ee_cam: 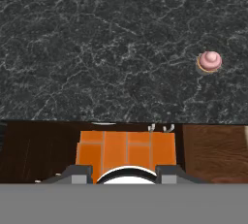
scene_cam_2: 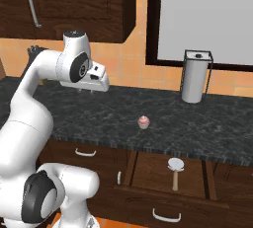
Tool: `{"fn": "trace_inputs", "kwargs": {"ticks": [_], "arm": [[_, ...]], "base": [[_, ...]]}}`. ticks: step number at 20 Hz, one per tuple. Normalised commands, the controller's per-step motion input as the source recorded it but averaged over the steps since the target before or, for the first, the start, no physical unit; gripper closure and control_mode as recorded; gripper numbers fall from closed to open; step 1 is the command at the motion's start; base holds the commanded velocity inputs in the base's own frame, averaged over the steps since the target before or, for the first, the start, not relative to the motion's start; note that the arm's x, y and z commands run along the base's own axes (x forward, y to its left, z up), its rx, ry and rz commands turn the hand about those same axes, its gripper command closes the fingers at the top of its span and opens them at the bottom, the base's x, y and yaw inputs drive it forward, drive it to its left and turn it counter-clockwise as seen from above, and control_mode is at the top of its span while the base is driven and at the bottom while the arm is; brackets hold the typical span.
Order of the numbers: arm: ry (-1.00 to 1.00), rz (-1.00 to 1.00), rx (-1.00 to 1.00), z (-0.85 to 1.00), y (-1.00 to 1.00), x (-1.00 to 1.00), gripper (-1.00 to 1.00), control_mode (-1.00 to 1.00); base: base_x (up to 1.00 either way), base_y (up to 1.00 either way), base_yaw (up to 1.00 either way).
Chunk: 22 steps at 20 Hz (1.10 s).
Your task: Pick the pizza cutter from the drawer and place it on the counter.
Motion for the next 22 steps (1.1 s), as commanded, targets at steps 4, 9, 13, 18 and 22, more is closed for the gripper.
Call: {"fn": "trace_inputs", "kwargs": {"ticks": [4,9,13,18,22], "arm": [[-0.01,0.0,0.0,0.0,0.0,0.0,-1.0,-1.0],[-0.02,0.0,0.0,-0.07,-0.04,0.0,-1.0,-1.0],[0.0,-0.02,0.0,-0.17,-0.41,-0.11,-1.0,-1.0],[0.0,0.0,0.04,-0.28,-0.78,-0.21,-1.0,-1.0],[0.01,0.0,0.03,-0.36,-0.88,-0.38,-1.0,-1.0]], "base": [[0.0,0.0,0.0],[0.0,0.0,0.0],[0.0,0.0,0.0],[0.0,0.0,0.0],[0.0,0.0,0.0]]}}
